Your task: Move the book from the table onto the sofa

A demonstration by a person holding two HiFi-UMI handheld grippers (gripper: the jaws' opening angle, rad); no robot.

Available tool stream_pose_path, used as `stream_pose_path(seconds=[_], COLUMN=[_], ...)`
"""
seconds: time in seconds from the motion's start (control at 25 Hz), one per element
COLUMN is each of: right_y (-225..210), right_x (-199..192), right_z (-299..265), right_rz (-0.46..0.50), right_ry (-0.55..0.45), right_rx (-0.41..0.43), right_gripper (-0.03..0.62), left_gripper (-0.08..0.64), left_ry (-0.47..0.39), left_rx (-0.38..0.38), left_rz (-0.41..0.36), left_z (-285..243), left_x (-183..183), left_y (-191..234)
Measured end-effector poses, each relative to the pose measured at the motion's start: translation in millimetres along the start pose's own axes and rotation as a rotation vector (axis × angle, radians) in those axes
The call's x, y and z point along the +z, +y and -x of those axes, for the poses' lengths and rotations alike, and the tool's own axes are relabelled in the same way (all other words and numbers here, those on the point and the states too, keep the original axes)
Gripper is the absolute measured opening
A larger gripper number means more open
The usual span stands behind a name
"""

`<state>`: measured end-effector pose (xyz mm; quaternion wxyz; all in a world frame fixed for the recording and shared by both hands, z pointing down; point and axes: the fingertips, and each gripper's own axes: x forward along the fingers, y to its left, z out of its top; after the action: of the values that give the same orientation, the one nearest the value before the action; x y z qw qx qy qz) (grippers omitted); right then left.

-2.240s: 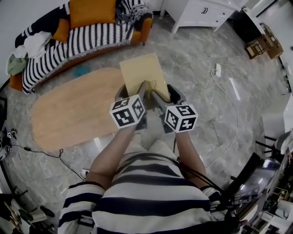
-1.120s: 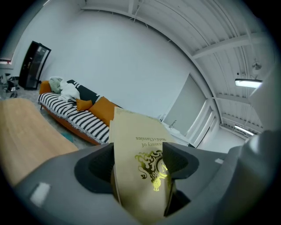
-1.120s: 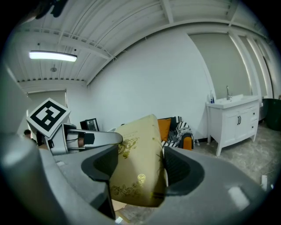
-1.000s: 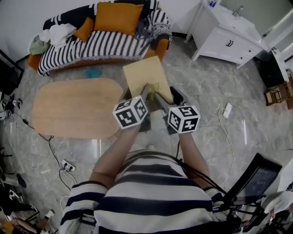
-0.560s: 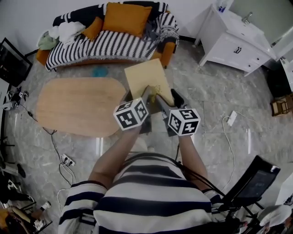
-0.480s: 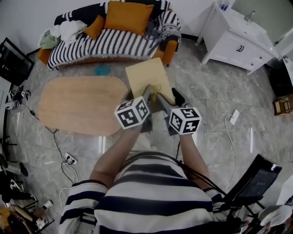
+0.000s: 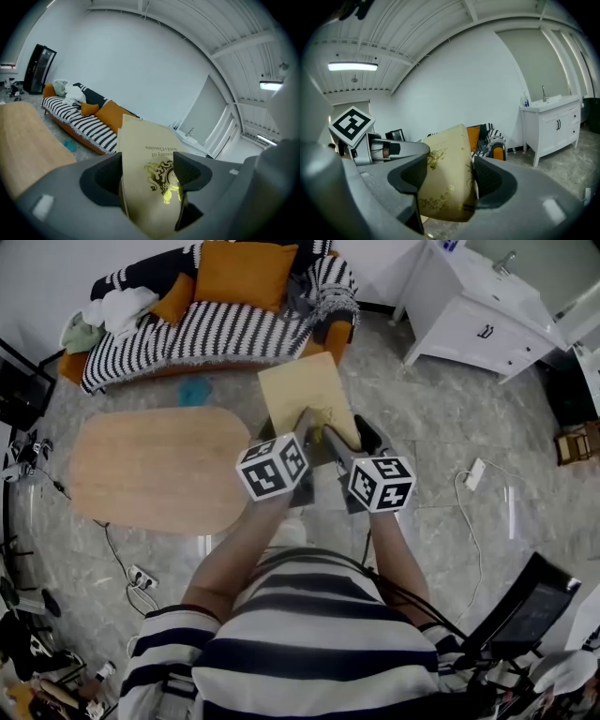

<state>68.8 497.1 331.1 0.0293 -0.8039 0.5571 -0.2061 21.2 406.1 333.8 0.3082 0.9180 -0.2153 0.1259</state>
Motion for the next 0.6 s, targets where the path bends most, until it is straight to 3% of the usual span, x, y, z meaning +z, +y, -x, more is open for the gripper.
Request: stream_pose_path(seconds=[0.6], right_y=[-21], right_x=[16], right_z=[-86], right_rz=[-0.014], right_ry=[0.051], right_rx=[0.011], right_gripper=[0.307], left_gripper=[0.334], left_ry=[0.026], left_rx=[0.034], left_rz=[0.027], left_z=[-72], left_x=[35], left_y=[38])
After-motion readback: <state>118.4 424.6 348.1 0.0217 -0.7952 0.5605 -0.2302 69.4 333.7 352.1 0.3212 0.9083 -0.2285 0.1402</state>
